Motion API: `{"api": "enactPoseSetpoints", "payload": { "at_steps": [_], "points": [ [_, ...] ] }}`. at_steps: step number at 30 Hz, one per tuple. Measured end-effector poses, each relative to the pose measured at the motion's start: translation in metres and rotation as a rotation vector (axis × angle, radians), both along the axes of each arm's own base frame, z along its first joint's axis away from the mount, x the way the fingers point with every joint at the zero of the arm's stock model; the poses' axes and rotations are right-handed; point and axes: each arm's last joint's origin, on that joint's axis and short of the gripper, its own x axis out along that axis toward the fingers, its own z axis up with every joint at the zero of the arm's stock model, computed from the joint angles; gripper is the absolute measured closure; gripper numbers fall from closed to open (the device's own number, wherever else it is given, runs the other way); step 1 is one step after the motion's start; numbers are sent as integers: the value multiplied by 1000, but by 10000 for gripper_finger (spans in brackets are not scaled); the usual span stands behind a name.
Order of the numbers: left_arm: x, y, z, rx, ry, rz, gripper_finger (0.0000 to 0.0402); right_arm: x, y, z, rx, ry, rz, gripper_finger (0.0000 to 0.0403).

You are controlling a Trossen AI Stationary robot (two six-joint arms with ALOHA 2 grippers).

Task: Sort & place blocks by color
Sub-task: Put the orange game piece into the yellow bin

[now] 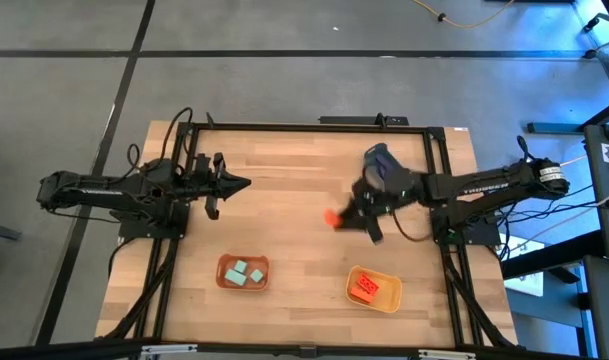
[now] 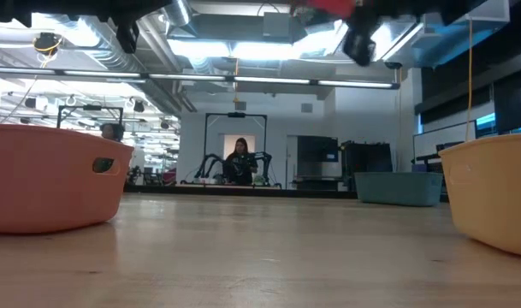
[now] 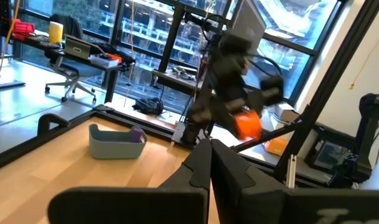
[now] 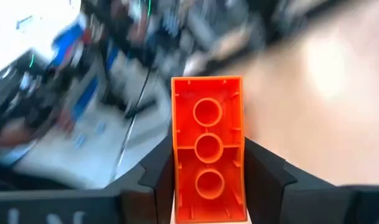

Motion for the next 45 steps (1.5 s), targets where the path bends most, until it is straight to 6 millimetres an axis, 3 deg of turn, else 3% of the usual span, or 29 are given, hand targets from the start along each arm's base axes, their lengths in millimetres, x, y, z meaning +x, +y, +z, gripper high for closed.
{"api": "enactPoseSetpoints", "payload": {
  "at_steps": [9,13,17,24,28,37,45],
  "points": [
    [0,0,0,0,1,0,402,-39,89,-30,212,514,253,263],
    [0,0,0,0,1,0,402,-59,115,-44,225,736,277,263],
    [0,0,0,2,2,1,402,-64,132,-60,203,850,283,263],
    [0,0,-1,2,9,0,402,-53,142,-95,135,972,246,262],
    [0,0,-1,3,9,1,402,-49,144,-108,97,1007,240,239],
    [0,0,-1,3,10,1,402,-46,143,-112,76,988,203,231],
    [0,0,-1,3,10,1,402,-46,142,-112,53,982,208,178]
  ]
}}
